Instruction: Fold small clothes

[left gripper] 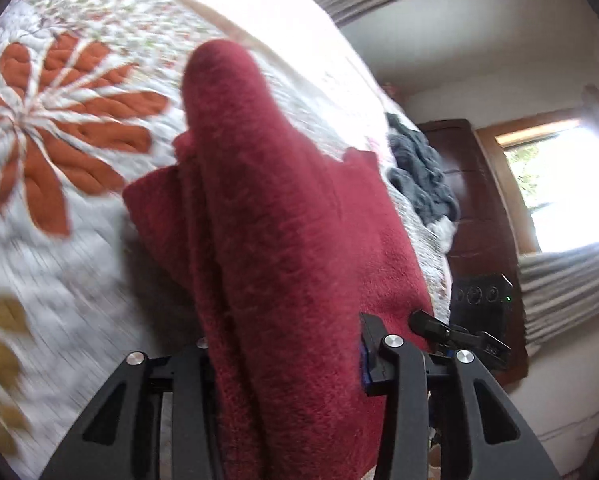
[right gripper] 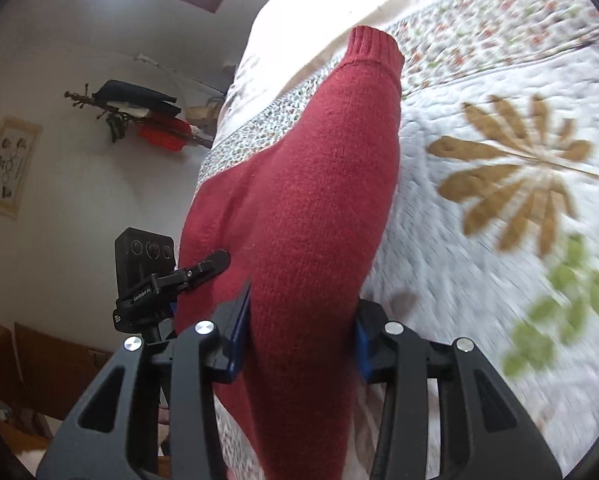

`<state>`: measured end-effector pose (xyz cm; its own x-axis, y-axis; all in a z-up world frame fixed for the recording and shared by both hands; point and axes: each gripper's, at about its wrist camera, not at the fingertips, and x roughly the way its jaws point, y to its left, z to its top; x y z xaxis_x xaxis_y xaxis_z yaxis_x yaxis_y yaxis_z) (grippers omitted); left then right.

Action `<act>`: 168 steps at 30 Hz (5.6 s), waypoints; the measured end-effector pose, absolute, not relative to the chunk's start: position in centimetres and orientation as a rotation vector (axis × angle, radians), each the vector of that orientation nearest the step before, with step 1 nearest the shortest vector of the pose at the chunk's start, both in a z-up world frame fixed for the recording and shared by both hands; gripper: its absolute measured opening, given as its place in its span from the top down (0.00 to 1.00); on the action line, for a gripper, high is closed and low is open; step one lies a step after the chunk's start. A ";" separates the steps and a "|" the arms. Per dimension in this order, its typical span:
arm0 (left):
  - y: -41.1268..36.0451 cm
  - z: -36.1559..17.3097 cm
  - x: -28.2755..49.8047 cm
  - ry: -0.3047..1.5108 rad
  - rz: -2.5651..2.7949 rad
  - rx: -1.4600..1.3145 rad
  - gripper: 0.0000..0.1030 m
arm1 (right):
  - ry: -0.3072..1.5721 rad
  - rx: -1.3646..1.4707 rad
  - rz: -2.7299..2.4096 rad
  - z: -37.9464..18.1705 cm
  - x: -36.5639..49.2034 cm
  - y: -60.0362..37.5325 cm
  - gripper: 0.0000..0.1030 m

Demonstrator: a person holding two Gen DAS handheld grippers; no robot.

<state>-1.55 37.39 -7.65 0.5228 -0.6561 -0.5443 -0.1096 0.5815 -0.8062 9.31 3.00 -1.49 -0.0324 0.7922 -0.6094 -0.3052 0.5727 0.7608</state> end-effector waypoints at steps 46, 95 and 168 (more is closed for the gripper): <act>22.6 -10.5 -16.3 1.163 -0.215 -0.628 0.37 | 1.436 0.502 0.673 -6.4 -7.2 -16.4 0.80; 17.9 0.4 -26.2 1.164 0.155 -0.264 0.13 | 1.247 0.018 0.271 4.7 -18.5 -13.6 0.08; 13.1 7.3 -25.0 1.110 0.168 -0.104 0.10 | 1.118 -0.141 0.174 12.2 -18.6 -11.6 0.04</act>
<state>-24.95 13.12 7.31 0.4334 0.0832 -0.8973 -0.1867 0.9824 0.0009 -18.62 -11.62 12.24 0.4266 0.0683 -0.9019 -0.2094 0.9775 -0.0250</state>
